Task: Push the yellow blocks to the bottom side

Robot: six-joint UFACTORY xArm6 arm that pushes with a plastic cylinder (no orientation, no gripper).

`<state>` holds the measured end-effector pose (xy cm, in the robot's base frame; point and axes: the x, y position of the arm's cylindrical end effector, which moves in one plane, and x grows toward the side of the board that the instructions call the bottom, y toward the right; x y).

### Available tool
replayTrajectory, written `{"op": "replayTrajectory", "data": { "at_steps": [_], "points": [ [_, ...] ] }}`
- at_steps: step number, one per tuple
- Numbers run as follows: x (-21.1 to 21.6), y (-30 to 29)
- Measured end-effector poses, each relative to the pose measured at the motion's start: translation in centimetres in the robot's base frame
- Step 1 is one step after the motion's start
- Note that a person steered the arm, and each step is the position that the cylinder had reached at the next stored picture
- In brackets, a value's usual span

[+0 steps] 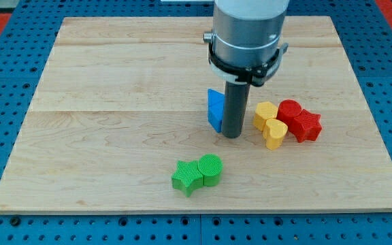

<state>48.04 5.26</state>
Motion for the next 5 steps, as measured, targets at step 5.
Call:
{"op": "replayTrajectory", "data": {
  "at_steps": [5],
  "points": [
    [-0.8,3.6]
  ]
}}
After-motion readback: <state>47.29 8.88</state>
